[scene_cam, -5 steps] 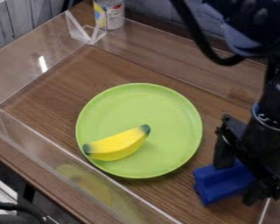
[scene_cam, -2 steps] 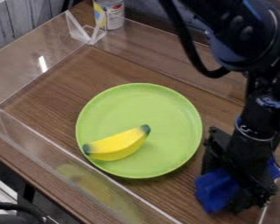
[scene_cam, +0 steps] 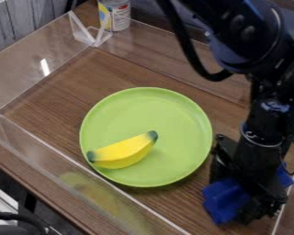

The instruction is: Put the blue object in the green plate

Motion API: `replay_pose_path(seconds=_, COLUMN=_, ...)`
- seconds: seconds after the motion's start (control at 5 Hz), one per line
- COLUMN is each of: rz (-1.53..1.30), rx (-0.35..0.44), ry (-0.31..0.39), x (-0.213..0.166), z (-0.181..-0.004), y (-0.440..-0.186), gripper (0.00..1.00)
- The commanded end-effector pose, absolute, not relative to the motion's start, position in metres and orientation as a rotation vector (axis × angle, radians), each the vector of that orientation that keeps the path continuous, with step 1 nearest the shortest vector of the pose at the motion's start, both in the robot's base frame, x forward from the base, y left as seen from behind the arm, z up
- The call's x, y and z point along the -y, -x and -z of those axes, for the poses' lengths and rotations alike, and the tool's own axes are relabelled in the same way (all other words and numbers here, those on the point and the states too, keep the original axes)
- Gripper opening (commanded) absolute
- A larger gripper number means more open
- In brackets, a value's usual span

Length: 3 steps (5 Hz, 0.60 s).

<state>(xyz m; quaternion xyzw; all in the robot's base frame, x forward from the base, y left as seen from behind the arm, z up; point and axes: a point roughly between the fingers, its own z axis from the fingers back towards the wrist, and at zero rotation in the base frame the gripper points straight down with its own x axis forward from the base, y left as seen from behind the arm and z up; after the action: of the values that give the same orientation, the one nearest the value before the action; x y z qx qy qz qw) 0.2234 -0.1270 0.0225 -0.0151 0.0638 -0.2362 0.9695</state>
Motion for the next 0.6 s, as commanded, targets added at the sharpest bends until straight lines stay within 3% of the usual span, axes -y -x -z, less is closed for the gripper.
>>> replay_pose_path(seconds=0.0, rz=0.482, rx=-0.096, ry=0.05, x=0.1224, z=-0.0289, y=-0.2253, gripper=0.0)
replay_pose_path(seconds=0.4, rz=0.484, rx=-0.08, ry=0.072, x=0.119, z=-0.0316, y=-0.2269, gripper=0.0)
